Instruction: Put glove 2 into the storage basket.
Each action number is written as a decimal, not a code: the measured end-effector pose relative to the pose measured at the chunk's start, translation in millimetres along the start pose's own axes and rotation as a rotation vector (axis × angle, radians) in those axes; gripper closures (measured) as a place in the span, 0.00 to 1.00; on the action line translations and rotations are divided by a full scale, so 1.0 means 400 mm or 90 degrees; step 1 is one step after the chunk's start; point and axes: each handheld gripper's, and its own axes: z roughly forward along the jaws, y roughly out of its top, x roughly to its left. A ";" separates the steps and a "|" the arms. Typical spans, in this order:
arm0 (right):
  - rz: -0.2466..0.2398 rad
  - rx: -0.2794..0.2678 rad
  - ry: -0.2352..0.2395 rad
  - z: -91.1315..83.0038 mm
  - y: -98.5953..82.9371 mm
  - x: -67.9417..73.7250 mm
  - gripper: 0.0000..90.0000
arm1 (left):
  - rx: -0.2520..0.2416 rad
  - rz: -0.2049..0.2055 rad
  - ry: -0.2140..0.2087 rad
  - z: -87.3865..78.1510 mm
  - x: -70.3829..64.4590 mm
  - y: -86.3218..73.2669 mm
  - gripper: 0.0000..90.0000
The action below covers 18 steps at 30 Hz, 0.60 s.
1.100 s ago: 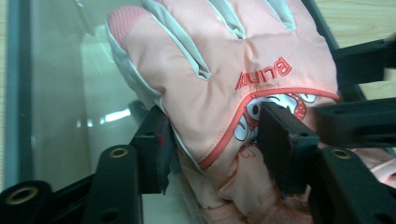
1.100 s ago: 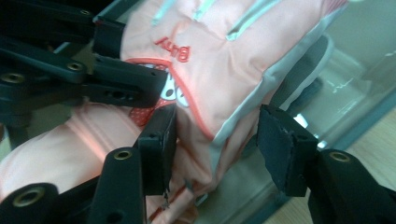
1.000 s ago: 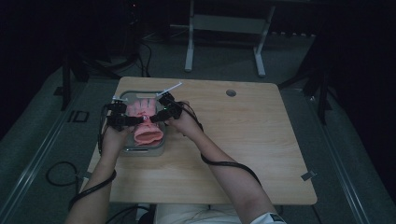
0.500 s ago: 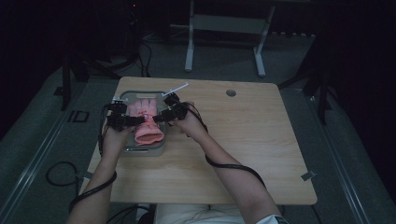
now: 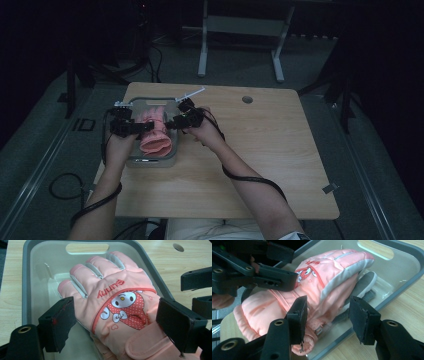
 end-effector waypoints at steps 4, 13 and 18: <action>0.002 -0.004 -0.002 -0.007 -0.003 -0.004 0.55 | -0.002 0.005 -0.001 -0.009 -0.002 0.003 0.17; -0.005 -0.010 -0.002 -0.023 -0.001 0.003 0.54 | -0.007 0.015 0.003 -0.027 -0.007 0.012 0.16; -0.008 -0.011 -0.004 -0.027 -0.002 0.005 0.54 | -0.015 0.016 -0.004 -0.037 -0.011 0.018 0.16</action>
